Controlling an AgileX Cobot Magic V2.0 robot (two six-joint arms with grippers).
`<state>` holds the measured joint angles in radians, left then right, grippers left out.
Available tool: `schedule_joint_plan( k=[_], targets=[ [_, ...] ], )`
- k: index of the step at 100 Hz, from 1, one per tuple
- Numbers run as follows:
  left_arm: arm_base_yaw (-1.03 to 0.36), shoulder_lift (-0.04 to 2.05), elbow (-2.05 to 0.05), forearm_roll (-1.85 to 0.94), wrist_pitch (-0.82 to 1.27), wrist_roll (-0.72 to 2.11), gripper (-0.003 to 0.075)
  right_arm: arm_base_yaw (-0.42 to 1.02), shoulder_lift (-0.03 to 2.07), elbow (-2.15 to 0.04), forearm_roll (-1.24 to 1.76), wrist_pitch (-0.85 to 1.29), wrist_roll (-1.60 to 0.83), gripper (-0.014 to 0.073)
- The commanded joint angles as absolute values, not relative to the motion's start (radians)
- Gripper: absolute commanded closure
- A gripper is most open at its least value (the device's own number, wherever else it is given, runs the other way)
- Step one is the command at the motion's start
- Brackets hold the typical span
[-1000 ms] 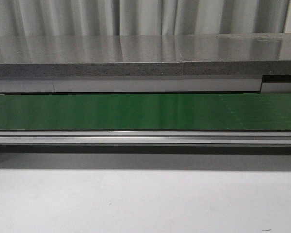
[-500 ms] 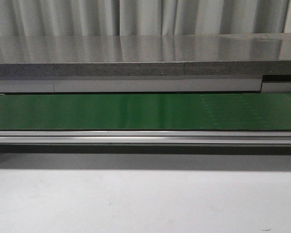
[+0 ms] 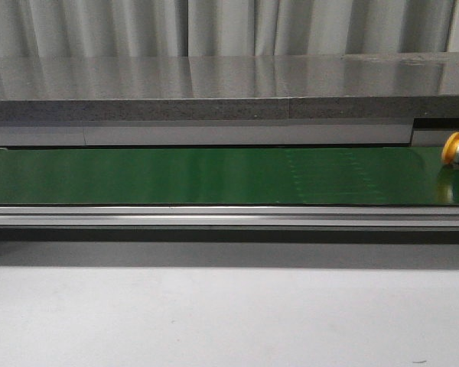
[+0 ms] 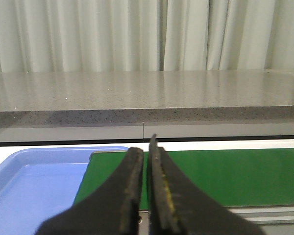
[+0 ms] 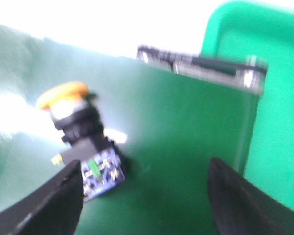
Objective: Move button from right to left
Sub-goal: 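Release the button onto the belt end nearest the right arm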
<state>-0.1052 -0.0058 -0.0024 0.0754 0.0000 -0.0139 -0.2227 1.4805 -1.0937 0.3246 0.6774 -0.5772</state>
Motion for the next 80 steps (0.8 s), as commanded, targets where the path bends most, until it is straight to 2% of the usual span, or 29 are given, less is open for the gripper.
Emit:
schedule_joint_plan(
  k=[1, 39, 80],
  targets=[
    [-0.114, -0.041, 0.04, 0.073, -0.082, -0.024, 0.0715, -0.199, 1.404, -1.109, 0.358, 0.594, -0.595, 0.0094],
    [-0.114, -0.041, 0.04, 0.073, -0.082, -0.024, 0.0715, -0.056, 1.154, -0.888, 0.383, 0.289, -0.595, 0.0096],
    [-0.114, -0.041, 0.04, 0.073, -0.082, -0.024, 0.0715, -0.051, 0.828, -0.571, 0.419, 0.156, -0.595, 0.0097]
  ],
)
